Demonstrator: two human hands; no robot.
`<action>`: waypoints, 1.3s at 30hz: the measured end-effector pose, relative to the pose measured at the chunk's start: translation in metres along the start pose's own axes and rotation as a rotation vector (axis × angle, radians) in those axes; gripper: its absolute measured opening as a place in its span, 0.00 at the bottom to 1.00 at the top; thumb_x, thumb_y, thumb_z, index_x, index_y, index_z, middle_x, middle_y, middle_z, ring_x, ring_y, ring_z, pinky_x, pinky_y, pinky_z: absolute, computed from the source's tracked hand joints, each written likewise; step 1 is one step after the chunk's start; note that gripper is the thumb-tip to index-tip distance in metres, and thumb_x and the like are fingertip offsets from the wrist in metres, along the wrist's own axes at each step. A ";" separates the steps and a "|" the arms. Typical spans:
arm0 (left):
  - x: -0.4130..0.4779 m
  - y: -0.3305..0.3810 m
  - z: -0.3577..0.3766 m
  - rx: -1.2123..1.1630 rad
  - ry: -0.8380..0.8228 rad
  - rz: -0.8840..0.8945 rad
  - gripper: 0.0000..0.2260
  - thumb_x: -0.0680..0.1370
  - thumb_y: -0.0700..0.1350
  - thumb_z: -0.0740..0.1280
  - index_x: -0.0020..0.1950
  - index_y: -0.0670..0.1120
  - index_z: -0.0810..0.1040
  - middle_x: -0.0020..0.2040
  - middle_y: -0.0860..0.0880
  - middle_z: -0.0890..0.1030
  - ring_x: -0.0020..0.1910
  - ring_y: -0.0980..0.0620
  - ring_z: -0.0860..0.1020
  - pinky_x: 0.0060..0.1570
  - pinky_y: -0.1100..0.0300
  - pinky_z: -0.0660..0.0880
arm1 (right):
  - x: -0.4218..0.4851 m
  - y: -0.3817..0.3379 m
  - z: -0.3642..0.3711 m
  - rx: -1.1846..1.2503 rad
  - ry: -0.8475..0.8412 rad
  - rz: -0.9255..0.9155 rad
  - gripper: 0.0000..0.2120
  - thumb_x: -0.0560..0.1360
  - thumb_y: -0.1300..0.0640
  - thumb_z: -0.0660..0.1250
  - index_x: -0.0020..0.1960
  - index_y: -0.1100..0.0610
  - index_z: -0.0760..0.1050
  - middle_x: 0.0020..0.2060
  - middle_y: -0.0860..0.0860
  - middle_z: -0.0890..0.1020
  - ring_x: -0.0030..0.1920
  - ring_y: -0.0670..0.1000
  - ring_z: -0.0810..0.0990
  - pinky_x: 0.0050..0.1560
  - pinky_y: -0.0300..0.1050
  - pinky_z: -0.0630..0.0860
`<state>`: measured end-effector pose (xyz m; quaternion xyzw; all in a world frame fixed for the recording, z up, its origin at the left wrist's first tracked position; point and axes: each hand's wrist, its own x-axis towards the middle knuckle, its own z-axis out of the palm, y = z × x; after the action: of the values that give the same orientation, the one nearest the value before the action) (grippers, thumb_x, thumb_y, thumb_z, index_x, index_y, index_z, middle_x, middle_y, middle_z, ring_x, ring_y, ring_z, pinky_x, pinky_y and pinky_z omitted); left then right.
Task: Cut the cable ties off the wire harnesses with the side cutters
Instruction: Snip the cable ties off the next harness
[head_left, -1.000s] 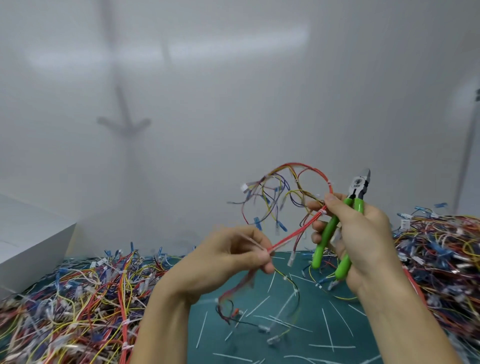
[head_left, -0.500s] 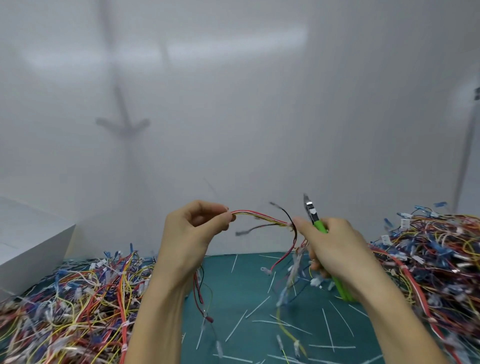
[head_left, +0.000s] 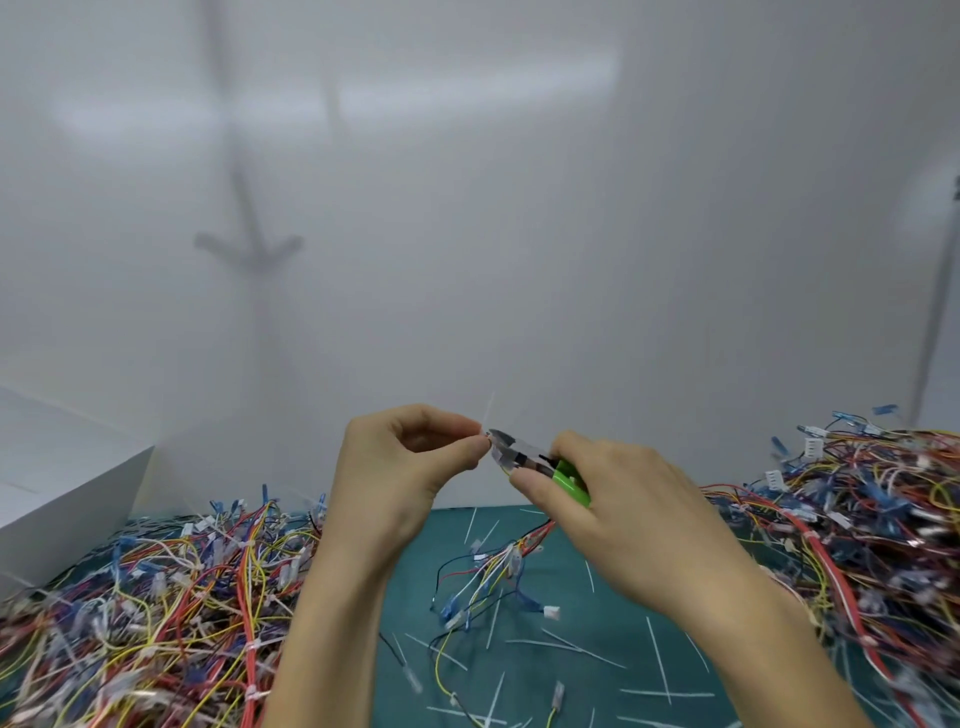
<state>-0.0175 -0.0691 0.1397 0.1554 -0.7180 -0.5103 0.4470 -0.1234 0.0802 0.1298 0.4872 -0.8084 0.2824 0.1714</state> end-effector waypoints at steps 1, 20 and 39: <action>-0.001 0.000 0.001 0.013 -0.009 0.001 0.05 0.69 0.35 0.77 0.39 0.44 0.85 0.34 0.46 0.85 0.33 0.55 0.83 0.36 0.68 0.77 | 0.000 0.001 0.001 -0.007 0.004 -0.007 0.25 0.74 0.29 0.47 0.45 0.49 0.67 0.37 0.47 0.76 0.41 0.54 0.74 0.38 0.49 0.68; -0.002 0.001 0.007 0.044 -0.024 -0.018 0.04 0.68 0.36 0.78 0.39 0.44 0.86 0.35 0.48 0.86 0.36 0.56 0.83 0.40 0.66 0.80 | -0.001 0.003 0.002 -0.115 0.055 0.005 0.25 0.76 0.28 0.48 0.44 0.50 0.65 0.33 0.47 0.72 0.40 0.56 0.72 0.37 0.49 0.67; -0.002 0.001 0.009 0.132 0.000 -0.008 0.04 0.68 0.39 0.79 0.36 0.46 0.85 0.35 0.49 0.85 0.38 0.51 0.84 0.45 0.55 0.81 | 0.000 0.007 -0.001 -0.171 0.052 0.016 0.26 0.73 0.27 0.47 0.41 0.48 0.64 0.30 0.47 0.71 0.37 0.56 0.71 0.29 0.43 0.59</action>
<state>-0.0234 -0.0621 0.1391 0.1873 -0.7494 -0.4637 0.4339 -0.1297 0.0840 0.1284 0.4570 -0.8287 0.2261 0.2309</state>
